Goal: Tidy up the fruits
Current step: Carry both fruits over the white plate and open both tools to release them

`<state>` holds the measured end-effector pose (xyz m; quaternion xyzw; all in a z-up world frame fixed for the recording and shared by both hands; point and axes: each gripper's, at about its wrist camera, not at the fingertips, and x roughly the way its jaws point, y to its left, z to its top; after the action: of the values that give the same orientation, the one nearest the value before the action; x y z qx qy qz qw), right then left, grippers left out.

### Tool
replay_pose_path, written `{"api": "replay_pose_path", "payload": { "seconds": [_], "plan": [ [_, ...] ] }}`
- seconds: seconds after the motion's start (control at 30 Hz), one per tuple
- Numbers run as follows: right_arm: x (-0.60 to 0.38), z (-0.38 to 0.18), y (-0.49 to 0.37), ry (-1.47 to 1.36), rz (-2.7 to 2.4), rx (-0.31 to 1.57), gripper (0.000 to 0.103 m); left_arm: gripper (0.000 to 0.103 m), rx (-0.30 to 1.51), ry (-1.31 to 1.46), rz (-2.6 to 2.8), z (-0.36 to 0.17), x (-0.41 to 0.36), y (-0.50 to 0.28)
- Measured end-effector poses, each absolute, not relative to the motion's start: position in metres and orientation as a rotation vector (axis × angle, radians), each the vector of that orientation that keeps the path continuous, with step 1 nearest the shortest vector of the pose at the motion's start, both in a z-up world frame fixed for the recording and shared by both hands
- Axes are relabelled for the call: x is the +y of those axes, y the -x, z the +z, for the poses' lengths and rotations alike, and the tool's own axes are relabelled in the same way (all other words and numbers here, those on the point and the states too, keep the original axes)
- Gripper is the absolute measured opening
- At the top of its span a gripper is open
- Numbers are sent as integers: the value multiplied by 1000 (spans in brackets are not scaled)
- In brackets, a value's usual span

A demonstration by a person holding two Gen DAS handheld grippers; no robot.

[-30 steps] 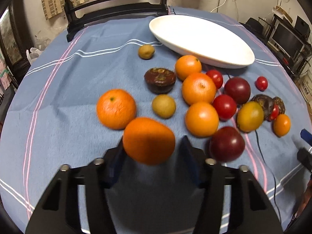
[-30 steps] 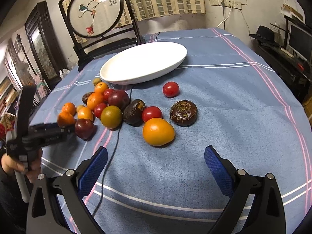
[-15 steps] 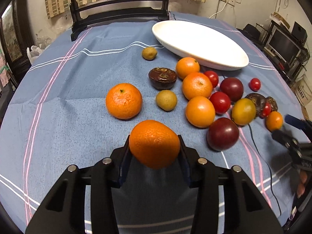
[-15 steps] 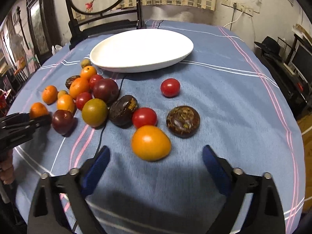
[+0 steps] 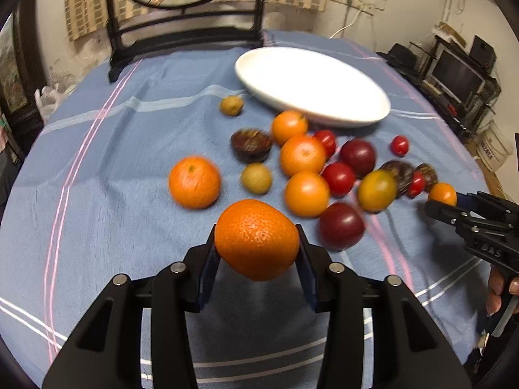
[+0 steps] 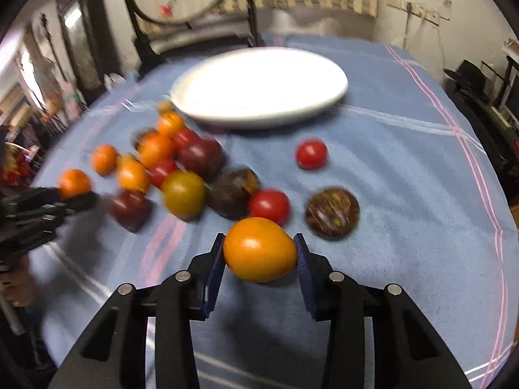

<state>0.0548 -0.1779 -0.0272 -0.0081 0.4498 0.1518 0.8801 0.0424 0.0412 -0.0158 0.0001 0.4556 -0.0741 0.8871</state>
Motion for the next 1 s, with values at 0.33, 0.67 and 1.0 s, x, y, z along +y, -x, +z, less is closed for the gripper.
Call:
{"api": "replay_pose_path", "payload": {
  "seconds": [0.33, 0.67, 1.0],
  "plan": [
    [-163, 23, -117, -18, 344, 783, 42, 42, 877, -11, -165, 34, -8, -139],
    [-157, -19, -192, -75, 303, 881, 43, 43, 990, -54, -122, -4, -35, -223],
    [-166, -24, -196, -102, 308, 855, 67, 61, 1004, -36, -81, -22, -35, -236]
  ]
}}
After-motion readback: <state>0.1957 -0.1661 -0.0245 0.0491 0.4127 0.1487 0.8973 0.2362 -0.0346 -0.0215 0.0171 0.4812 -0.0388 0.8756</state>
